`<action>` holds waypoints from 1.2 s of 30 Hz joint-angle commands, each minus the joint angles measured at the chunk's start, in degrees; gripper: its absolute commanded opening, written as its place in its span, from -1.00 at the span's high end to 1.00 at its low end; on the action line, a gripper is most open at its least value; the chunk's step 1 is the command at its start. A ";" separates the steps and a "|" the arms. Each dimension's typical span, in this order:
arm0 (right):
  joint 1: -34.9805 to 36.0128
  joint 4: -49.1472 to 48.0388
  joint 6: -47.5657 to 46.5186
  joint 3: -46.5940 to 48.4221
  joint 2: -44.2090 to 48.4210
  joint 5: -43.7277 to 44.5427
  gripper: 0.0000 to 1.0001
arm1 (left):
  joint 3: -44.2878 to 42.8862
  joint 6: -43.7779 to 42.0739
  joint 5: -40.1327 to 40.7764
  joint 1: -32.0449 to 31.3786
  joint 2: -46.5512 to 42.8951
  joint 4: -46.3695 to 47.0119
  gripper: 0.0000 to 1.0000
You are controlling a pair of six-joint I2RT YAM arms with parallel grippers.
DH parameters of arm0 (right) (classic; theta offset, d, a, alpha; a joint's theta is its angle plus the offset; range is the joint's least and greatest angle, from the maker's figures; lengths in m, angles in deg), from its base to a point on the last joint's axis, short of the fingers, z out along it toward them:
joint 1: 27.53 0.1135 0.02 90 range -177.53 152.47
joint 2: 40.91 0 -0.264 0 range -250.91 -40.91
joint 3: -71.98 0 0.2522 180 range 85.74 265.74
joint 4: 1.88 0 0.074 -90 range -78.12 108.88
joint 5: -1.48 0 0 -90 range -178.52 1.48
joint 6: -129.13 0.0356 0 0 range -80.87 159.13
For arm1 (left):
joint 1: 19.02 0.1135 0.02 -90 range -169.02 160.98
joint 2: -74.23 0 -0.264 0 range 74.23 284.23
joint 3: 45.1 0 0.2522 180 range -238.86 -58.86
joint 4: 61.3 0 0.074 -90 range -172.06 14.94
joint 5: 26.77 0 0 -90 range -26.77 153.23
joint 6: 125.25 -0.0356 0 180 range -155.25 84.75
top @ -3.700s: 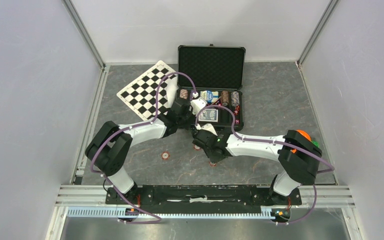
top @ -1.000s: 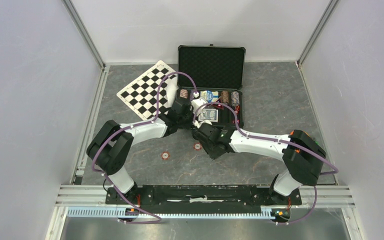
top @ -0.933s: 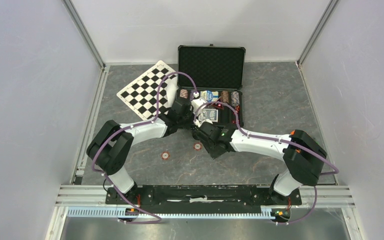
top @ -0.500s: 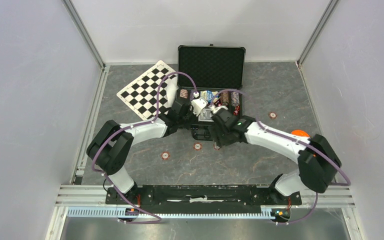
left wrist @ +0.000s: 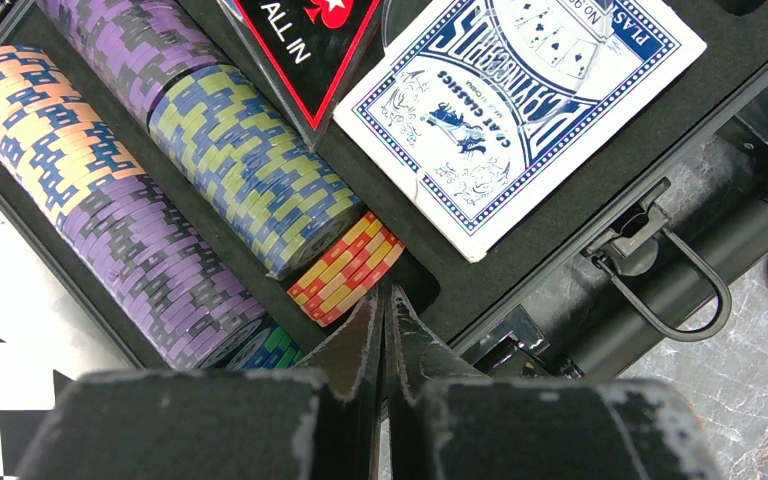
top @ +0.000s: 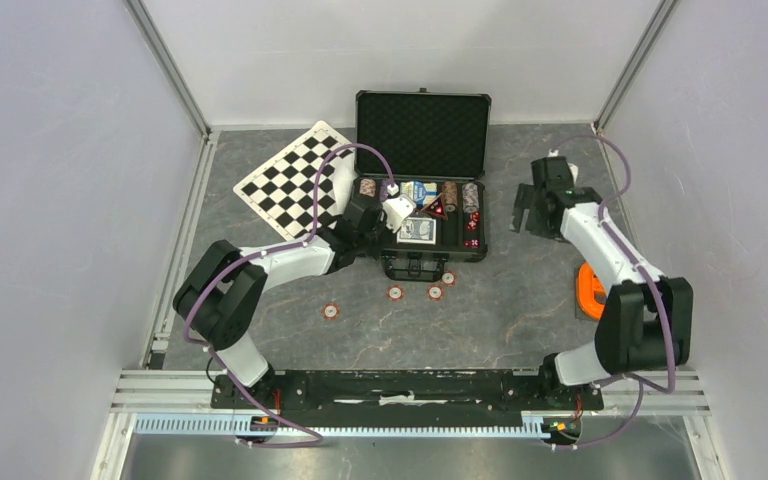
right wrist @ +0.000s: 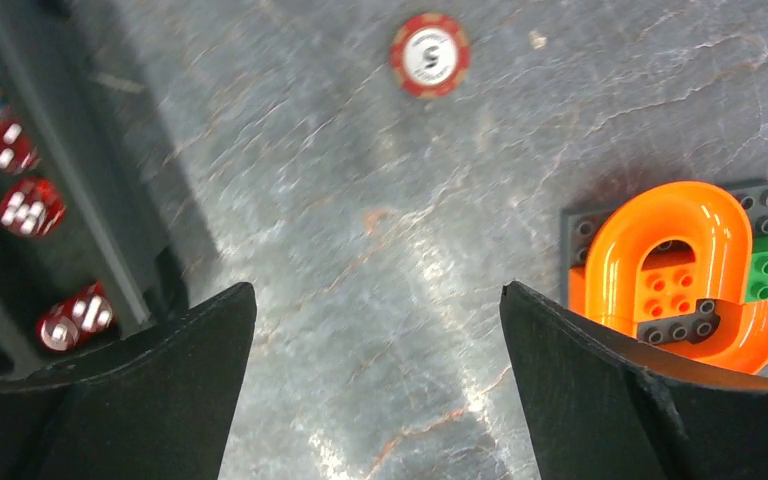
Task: Pack up texas hold em set
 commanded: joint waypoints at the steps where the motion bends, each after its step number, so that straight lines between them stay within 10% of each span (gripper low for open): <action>1: -5.47 -0.48 0.37 4.63 -5.51 -5.02 -0.96 | -1.72 2.04 -1.72 -0.36 0.73 1.17 0.88; 14: -15.59 2.56 4.01 19.17 -29.18 -15.60 -0.67 | -1.26 2.53 -3.08 -1.11 0.05 1.17 0.88; 36: -17.23 2.75 4.92 24.86 -36.03 -10.75 -0.54 | -0.67 3.58 -4.03 -1.21 -0.10 1.70 0.88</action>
